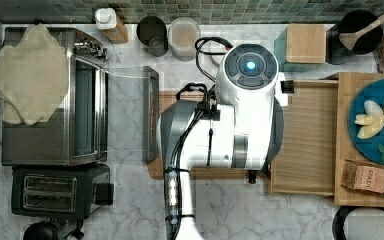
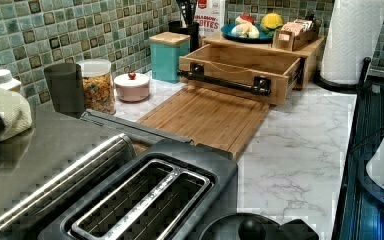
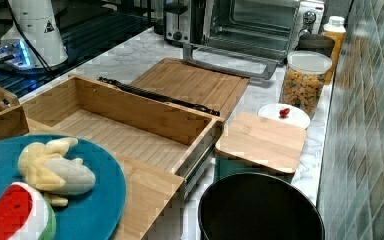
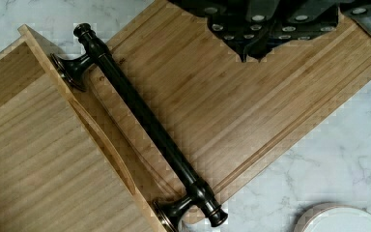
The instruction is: Close the drawer.
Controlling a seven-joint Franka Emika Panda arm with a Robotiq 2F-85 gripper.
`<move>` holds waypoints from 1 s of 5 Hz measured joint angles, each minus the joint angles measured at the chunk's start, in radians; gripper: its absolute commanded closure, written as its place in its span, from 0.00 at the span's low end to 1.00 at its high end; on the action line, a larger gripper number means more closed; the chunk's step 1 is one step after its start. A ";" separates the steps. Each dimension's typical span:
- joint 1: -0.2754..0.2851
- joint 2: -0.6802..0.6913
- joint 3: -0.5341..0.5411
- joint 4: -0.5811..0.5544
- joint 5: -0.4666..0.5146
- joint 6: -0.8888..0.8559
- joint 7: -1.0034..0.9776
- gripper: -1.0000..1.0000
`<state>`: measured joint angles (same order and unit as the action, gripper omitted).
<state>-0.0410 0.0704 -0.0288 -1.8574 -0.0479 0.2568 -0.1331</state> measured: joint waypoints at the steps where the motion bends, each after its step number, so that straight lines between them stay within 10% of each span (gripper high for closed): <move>1: -0.002 0.006 0.000 -0.002 -0.001 0.012 0.000 1.00; 5: -0.001 0.016 0.015 -0.119 -0.042 0.127 -0.245 1.00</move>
<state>-0.0425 0.0868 -0.0138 -1.9766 -0.0898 0.3843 -0.3782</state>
